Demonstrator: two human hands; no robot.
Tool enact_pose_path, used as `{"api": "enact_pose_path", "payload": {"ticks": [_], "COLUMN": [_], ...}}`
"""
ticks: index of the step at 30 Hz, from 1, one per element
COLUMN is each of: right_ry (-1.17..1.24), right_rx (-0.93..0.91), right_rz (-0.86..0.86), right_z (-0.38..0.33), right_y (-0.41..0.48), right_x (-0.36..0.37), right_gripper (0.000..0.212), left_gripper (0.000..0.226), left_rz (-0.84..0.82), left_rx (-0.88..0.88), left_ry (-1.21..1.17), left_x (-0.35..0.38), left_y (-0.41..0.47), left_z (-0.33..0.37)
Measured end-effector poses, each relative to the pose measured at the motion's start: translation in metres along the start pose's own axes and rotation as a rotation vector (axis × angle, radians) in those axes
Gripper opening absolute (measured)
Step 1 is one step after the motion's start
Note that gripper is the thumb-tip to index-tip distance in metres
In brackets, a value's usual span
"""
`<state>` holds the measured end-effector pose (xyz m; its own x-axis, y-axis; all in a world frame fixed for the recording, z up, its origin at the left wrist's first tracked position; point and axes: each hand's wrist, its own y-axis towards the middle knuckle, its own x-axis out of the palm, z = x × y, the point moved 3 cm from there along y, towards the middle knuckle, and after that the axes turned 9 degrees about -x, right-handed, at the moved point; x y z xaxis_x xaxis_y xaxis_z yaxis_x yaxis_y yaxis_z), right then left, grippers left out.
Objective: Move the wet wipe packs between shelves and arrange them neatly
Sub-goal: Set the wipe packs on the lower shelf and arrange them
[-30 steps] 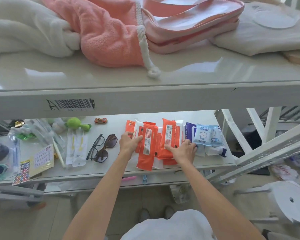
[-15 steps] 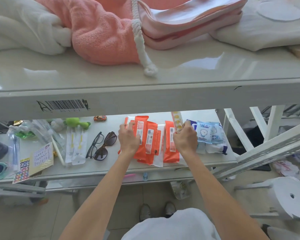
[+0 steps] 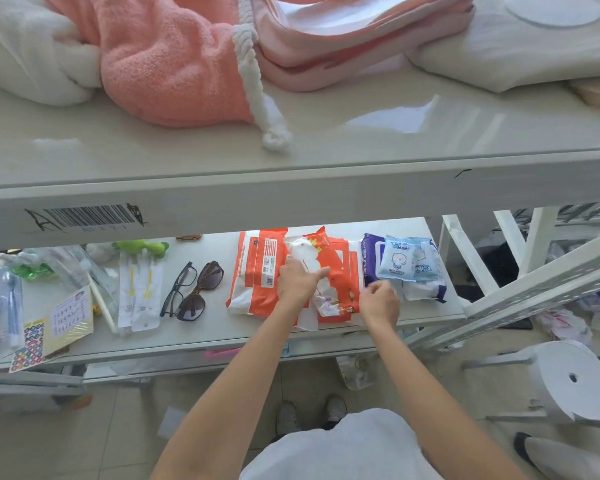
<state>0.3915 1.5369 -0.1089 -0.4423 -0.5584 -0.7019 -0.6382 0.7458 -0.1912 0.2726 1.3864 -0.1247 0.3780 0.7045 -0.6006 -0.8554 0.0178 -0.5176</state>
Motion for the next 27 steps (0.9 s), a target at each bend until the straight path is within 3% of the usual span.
{"api": "enact_pose_path", "payload": {"ticks": [2,4,9,12,14,21,27], "right_ry": [0.054,0.145,0.371,0.496,0.475,0.375,0.458], "right_rx": [0.124,0.164,0.276,0.338,0.291,-0.079,-0.055], "right_rz": [-0.062,-0.134,-0.221,-0.392,-0.468,-0.315,-0.371], "right_z": [0.011,0.009,0.002,-0.008,-0.019,-0.051,-0.045], "right_y": [0.006,0.011,0.020,0.018,0.015,0.007,0.017], "right_x": [0.001,0.004,0.015,0.017,0.015,-0.024,-0.032], "right_gripper": [0.014,0.027,0.041,0.023,0.019,0.022,0.028], "left_gripper": [0.075,0.054,0.031,0.029,0.031,0.041,0.050], "left_rz": [-0.037,-0.097,-0.176,-0.162,-0.158,-0.141,-0.177], "left_rx": [-0.031,-0.069,-0.124,-0.163,-0.182,-0.145,-0.086], "left_ry": [-0.002,-0.043,-0.206,-0.289,-0.336,-0.522,-0.495], "left_x": [0.002,0.001,-0.003,-0.005,-0.008,-0.025,0.003], "left_y": [0.000,0.003,0.010,0.009,0.010,0.003,-0.019], "left_z": [0.006,0.008,-0.002,-0.004,-0.006,-0.007,-0.002]}}
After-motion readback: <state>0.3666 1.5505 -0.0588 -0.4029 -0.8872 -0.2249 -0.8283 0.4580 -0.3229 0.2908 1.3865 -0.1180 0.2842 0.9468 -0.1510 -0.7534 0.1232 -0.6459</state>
